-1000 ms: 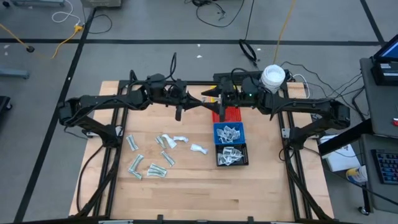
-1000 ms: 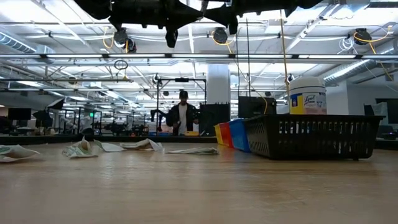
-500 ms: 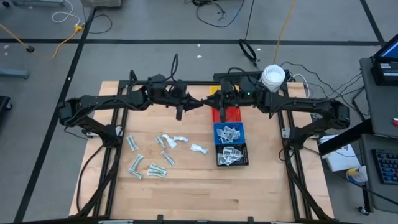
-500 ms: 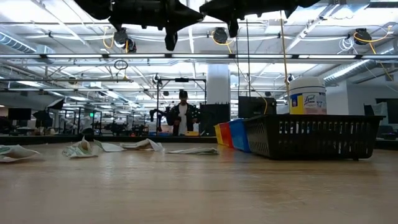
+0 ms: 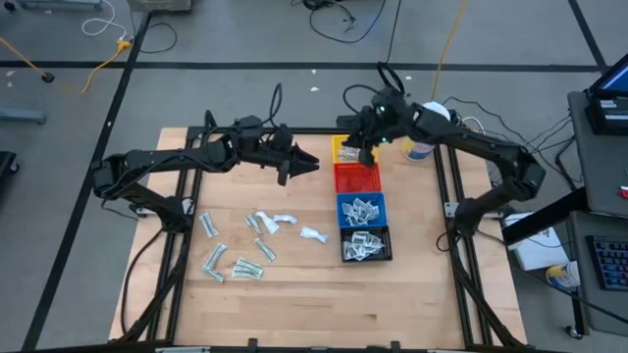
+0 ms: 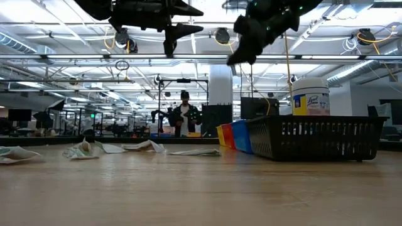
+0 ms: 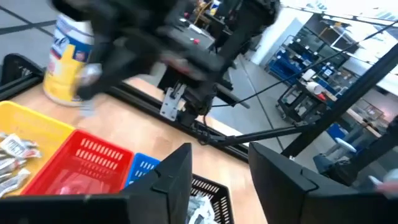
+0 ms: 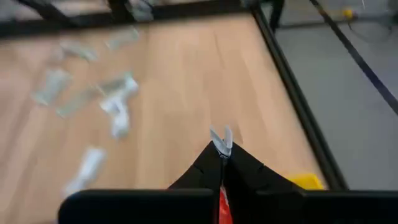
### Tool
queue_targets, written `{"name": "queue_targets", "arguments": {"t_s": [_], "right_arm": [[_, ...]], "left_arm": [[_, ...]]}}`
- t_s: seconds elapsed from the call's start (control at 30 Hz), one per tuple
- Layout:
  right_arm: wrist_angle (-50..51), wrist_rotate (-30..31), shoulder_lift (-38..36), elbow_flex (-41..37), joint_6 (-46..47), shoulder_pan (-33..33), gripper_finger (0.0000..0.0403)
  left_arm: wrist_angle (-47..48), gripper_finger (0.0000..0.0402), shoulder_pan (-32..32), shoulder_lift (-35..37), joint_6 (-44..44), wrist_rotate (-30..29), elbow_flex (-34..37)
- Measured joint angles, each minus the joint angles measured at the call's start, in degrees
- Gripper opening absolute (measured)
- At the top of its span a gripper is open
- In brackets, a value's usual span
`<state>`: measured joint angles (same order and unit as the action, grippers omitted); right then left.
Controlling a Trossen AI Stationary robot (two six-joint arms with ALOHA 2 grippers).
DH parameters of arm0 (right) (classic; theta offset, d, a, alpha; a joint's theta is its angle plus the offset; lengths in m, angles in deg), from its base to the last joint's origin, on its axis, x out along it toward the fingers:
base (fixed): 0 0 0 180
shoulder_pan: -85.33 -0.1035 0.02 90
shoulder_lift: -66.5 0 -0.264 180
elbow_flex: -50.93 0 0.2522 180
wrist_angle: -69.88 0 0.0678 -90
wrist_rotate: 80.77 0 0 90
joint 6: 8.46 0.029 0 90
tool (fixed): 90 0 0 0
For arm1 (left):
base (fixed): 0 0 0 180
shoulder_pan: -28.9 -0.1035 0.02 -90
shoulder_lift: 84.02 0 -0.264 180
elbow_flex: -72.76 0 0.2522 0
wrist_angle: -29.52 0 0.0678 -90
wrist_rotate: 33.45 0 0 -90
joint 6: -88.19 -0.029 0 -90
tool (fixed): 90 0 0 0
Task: Pick & Place First Aid Supplies
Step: Put the orange ointment pack into the yellow bin
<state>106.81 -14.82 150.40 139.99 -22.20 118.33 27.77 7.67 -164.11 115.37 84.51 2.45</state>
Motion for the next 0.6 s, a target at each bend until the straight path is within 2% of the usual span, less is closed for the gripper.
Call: {"name": "queue_targets", "arguments": {"t_s": [0.1, 0.27, 0.4, 0.6], "right_arm": [[7.5, 1.8, 3.7, 3.3, -6.2, 2.8, 0.0001], [12.2, 10.4, 11.1, 7.9, -14.1, 5.4, 0.0], [13.4, 10.8, 16.9, 7.9, -15.5, 7.3, 0.0], [13.1, 16.6, 21.9, 7.9, -16.6, 7.7, 0.0001]], "left_arm": [[-0.7, 0.017, 0.0, 0.0, 0.1, 0.0, 0.0], [-0.7, 0.0172, 0.0, 0.0, 0.4, 0.0, 0.0], [-0.7, 0.0172, 0.0, 0.0, 0.4, 0.0, 0.0], [-0.5, 0.0173, 0.0, 0.0, 0.4, 0.0, 0.0]]}}
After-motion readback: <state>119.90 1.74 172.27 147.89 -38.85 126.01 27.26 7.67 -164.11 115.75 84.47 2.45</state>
